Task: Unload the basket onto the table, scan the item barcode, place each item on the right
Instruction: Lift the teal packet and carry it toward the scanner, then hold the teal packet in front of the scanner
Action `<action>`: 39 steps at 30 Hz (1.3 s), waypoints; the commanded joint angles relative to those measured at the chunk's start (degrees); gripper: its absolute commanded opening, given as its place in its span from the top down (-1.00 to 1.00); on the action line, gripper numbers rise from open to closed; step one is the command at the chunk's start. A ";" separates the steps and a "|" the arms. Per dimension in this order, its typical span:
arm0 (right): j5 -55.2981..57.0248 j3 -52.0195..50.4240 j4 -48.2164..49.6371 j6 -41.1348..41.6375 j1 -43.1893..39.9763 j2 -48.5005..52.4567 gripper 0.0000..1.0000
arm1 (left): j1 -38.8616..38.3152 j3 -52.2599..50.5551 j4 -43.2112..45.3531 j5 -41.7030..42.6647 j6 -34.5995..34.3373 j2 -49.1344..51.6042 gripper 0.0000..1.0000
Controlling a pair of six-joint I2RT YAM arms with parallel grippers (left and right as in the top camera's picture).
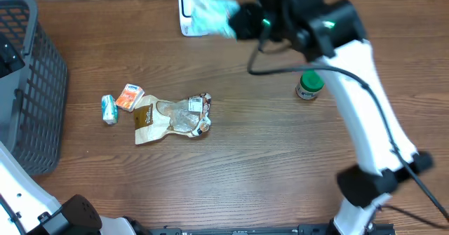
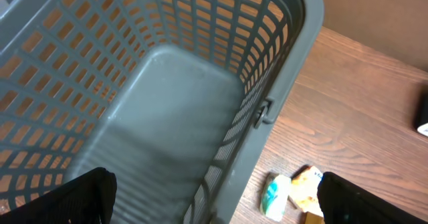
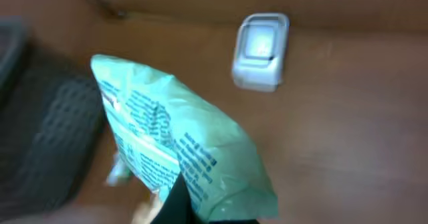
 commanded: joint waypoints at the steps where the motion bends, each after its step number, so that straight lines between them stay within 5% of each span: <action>1: 32.17 6.62 9.38 -7.56 4.02 9.40 0.92 | 0.02 -0.17 0.00 0.44 0.87 0.04 -0.99; 7: 52.04 6.34 37.66 -32.15 6.16 20.72 0.92 | 0.02 -0.17 -0.02 0.44 0.87 0.04 -0.99; 14: 48.48 6.29 55.52 -63.30 5.97 30.18 0.92 | 0.02 -0.17 0.00 0.44 0.87 0.04 -0.99; 21: 38.16 6.27 60.41 -88.30 5.42 37.48 0.92 | 0.02 -0.17 -0.02 0.44 0.87 0.04 -0.99; 39: 38.93 6.25 65.00 -91.73 4.87 40.09 0.92 | 0.02 -0.17 -0.02 0.44 0.87 0.04 -0.99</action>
